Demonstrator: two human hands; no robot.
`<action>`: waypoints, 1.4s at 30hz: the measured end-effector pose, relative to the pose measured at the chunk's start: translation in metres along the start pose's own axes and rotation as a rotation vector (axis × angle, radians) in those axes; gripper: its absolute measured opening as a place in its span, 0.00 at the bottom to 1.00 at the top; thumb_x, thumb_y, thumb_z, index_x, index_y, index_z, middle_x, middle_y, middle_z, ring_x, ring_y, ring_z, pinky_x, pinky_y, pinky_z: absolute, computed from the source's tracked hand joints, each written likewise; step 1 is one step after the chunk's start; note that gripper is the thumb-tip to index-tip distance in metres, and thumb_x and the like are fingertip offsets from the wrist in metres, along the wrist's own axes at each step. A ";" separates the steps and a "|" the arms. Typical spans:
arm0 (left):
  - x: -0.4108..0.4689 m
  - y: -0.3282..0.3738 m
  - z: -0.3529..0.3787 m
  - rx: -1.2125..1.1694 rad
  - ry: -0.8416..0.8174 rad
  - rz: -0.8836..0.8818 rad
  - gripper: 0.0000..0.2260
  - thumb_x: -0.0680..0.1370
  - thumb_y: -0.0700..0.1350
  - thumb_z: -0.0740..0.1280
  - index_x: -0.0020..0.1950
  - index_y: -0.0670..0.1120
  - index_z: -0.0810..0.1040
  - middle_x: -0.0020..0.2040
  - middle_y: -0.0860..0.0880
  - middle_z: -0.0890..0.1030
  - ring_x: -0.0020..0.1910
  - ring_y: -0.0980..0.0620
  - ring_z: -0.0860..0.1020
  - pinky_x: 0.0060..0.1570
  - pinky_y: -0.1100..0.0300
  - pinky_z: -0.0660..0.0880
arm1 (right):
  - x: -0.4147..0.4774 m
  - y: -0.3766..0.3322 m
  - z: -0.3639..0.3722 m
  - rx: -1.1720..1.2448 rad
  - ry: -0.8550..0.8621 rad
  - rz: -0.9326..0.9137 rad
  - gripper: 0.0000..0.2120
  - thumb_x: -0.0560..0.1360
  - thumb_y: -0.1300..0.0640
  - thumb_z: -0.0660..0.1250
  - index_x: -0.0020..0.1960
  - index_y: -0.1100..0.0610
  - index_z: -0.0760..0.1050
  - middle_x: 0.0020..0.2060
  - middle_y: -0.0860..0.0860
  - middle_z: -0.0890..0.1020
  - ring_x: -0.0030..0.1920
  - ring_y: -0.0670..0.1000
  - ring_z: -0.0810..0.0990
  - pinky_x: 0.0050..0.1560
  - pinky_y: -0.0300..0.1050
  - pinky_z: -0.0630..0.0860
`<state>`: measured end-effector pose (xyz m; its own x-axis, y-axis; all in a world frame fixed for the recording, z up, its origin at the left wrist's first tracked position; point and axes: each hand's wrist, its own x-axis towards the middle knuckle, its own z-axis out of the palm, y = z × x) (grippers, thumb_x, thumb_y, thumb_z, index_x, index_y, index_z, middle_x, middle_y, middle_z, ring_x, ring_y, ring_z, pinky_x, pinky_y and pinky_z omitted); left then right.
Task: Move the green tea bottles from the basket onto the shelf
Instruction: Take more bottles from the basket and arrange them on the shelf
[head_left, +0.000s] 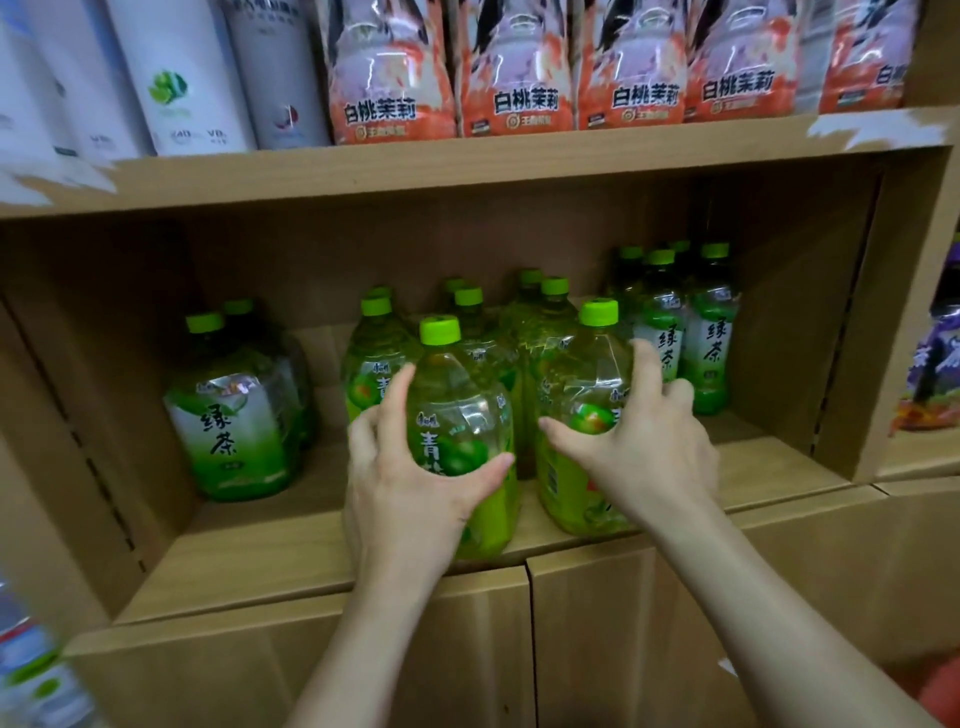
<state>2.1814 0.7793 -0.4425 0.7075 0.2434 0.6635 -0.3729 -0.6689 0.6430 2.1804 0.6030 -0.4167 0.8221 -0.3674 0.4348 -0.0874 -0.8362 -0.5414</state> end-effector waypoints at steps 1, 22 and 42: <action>0.001 -0.005 -0.003 0.038 0.021 -0.006 0.46 0.58 0.63 0.76 0.70 0.66 0.57 0.65 0.50 0.68 0.61 0.47 0.72 0.54 0.55 0.72 | -0.001 -0.005 0.003 -0.006 -0.005 -0.007 0.51 0.62 0.27 0.66 0.73 0.46 0.45 0.60 0.57 0.69 0.51 0.61 0.77 0.43 0.51 0.71; 0.014 -0.060 -0.007 -0.032 -0.039 -0.065 0.54 0.59 0.55 0.80 0.74 0.62 0.47 0.70 0.47 0.70 0.68 0.45 0.68 0.63 0.55 0.65 | -0.011 -0.038 0.058 0.198 0.063 -0.179 0.45 0.63 0.30 0.68 0.71 0.46 0.53 0.62 0.53 0.68 0.50 0.59 0.79 0.38 0.46 0.67; 0.026 -0.067 -0.001 -0.096 -0.133 -0.072 0.57 0.59 0.49 0.81 0.73 0.62 0.43 0.70 0.46 0.70 0.66 0.46 0.72 0.62 0.59 0.67 | 0.000 -0.025 0.062 0.205 -0.034 -0.240 0.45 0.63 0.33 0.70 0.71 0.41 0.49 0.58 0.51 0.67 0.48 0.56 0.77 0.40 0.47 0.71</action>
<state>2.2240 0.8313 -0.4680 0.8053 0.1884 0.5621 -0.3699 -0.5812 0.7248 2.2169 0.6494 -0.4474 0.8242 -0.1524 0.5454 0.2240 -0.7969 -0.5611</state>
